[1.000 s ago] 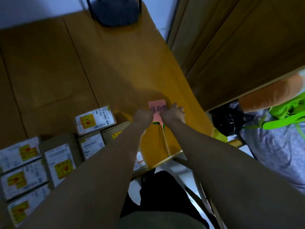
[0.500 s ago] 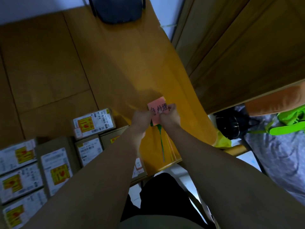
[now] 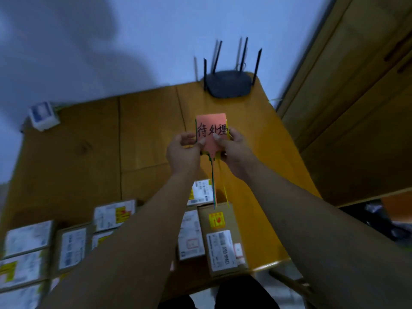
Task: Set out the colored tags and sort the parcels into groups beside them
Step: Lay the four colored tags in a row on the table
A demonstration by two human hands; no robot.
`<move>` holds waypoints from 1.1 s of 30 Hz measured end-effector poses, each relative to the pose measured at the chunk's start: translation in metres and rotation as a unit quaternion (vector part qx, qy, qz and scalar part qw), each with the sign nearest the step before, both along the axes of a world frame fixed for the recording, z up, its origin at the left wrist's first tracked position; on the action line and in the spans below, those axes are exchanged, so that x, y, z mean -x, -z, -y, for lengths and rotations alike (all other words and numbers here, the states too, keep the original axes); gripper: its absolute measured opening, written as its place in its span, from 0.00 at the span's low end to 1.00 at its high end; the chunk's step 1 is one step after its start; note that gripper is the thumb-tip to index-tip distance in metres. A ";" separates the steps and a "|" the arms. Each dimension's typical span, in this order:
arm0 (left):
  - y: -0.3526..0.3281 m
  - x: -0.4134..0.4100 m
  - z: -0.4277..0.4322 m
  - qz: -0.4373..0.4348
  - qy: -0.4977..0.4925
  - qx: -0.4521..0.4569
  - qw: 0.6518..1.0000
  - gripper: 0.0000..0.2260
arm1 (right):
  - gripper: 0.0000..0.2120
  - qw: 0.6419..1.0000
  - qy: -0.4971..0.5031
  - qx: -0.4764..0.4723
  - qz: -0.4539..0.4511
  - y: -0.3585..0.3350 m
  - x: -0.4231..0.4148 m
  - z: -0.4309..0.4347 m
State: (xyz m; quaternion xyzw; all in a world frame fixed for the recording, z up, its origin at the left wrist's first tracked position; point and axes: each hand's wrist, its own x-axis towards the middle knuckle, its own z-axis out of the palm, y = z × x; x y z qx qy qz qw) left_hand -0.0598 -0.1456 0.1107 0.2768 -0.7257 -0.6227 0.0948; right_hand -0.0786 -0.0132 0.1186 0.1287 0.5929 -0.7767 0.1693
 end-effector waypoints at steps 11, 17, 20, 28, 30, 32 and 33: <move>-0.068 -0.042 0.171 -0.084 0.017 0.043 0.995 0.12 | 0.19 0.998 -0.029 0.043 -0.037 -0.066 -0.025 0.158; -0.068 -0.068 0.265 -0.098 0.023 -0.021 0.995 0.15 | 0.19 0.996 -0.049 0.050 -0.051 -0.059 -0.039 0.244; -0.060 -0.072 0.306 -0.092 -0.014 -0.066 0.994 0.14 | 0.18 0.996 -0.055 0.058 -0.038 -0.047 -0.042 0.287; -0.014 -0.057 0.426 -0.031 -0.052 -0.104 0.993 0.12 | 0.17 0.997 -0.060 0.053 0.021 0.011 -0.031 0.380; 0.005 -0.048 0.460 -0.011 -0.064 -0.106 0.992 0.11 | 0.17 0.996 -0.063 0.051 0.042 0.030 -0.027 0.396; 0.029 -0.040 0.492 0.018 -0.083 -0.107 0.991 0.10 | 0.14 0.995 -0.068 0.047 0.059 0.049 -0.023 0.410; 0.042 -0.037 0.509 0.035 -0.098 -0.105 0.989 0.09 | 0.12 0.995 -0.069 0.045 0.065 0.058 -0.022 0.418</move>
